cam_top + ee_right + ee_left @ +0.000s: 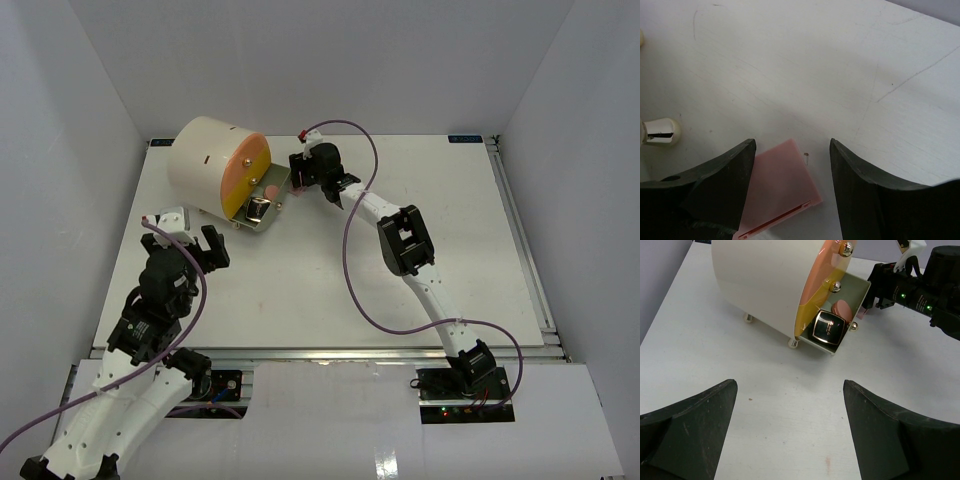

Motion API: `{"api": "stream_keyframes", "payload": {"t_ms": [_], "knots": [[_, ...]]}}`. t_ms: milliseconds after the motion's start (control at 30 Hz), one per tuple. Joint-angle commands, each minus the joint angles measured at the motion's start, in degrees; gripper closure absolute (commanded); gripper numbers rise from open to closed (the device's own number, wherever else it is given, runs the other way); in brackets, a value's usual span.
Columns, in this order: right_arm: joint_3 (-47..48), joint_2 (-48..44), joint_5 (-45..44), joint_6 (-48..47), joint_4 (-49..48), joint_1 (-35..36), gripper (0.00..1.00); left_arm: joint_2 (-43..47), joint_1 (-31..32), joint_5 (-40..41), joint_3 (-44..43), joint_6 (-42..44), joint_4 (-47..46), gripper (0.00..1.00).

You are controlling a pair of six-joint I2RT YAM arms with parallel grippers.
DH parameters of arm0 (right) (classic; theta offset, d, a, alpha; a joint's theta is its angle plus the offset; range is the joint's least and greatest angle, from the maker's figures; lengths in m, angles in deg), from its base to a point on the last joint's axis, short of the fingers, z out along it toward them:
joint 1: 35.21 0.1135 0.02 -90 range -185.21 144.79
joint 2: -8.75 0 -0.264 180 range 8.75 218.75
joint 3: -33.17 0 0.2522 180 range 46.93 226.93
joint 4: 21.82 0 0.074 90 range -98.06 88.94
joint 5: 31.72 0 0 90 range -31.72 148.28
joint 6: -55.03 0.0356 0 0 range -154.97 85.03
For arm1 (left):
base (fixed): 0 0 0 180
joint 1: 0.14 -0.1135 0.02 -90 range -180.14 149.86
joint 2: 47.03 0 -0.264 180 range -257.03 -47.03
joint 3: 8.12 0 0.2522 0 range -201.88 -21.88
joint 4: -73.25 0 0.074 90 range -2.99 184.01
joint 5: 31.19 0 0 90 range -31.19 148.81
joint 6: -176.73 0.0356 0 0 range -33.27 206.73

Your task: Organize the makeup

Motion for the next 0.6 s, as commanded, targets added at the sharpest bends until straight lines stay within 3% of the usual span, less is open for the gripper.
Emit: {"api": "stream_keyframes", "payload": {"t_ms": [0, 333, 567], "knots": [[0.5, -2.27, 0.4, -0.53, 0.4, -0.23, 0.33, 1.23, -0.18, 0.73, -1.23, -0.21, 0.43, 0.02], [-3.05, -5.19, 0.29, -1.45, 4.4, -0.31, 0.33, 2.69, -0.18, 0.21, -1.62, -0.56, 1.23, 0.02], [-15.0, -12.03, 2.25, -1.98, 5.34, -0.89, 0.34, 3.96, -0.18, -0.52, -2.04, -0.91, 1.89, 0.02]]}}
